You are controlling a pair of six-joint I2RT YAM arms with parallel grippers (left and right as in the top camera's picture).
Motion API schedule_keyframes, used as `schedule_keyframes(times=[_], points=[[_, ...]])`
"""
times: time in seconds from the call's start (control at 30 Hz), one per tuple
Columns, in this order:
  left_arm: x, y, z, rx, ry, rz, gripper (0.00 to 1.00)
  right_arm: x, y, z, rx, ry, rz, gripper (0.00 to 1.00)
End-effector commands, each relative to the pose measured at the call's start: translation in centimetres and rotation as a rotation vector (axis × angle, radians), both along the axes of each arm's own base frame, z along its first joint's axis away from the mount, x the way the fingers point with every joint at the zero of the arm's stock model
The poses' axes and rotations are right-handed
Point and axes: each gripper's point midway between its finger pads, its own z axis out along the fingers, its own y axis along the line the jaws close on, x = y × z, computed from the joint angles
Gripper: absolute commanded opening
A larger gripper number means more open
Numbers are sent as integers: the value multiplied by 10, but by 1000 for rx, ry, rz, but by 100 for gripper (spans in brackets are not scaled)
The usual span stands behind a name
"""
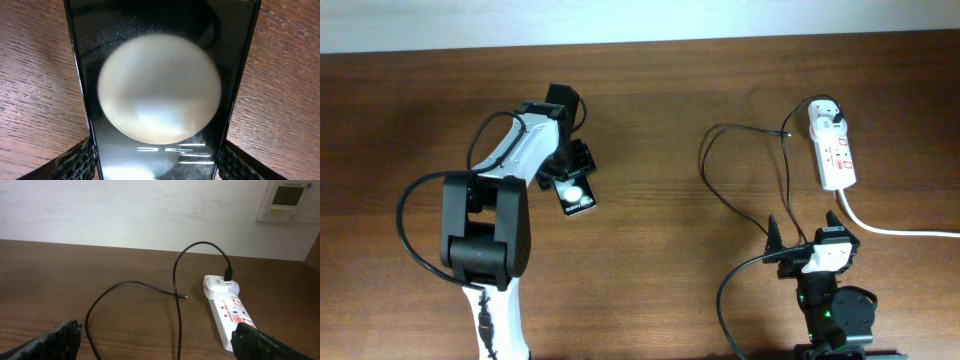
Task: Plug charger to phone and switch on socket
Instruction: 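Lift the phone with the left gripper and tilt it upright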
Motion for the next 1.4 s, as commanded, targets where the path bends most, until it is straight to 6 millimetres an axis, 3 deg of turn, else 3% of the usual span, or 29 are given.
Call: schedule_keyframes(times=[0.0,0.07,0.17,0.3,0.33,0.47,0.6,0.8,0.97,1.03,1.13,1.23,1.27,1.37], points=[[-56,-10,-69,-67,251,28,75,0,0,-2,1,1,0,99],[-53,-10,-65,-67,247,28,75,0,0,-2,1,1,0,99],[-40,-13,-40,-75,205,25,75,0,0,-2,1,1,0,99],[-24,-10,33,-73,53,16,73,0,0,-2,1,1,0,99],[-25,-5,60,-55,5,15,73,0,0,-2,1,1,0,99],[-34,2,130,-54,-128,13,73,0,0,-2,1,1,0,99],[-66,13,200,-52,-243,15,74,0,0,-2,1,1,0,99],[-134,35,288,-46,-453,27,74,0,0,-2,1,1,0,99],[-208,54,336,-69,-638,40,74,0,0,-2,1,1,0,99],[-225,57,334,-91,-662,86,74,0,0,-2,1,1,0,99],[-236,59,307,-102,-616,142,75,0,0,-2,1,1,0,99],[-215,34,253,-201,-530,125,74,0,0,-2,1,1,0,99],[-207,25,243,-243,-524,112,74,0,0,-2,1,1,0,99],[-169,-7,197,-351,-403,81,72,0,0,-2,1,1,0,99]])
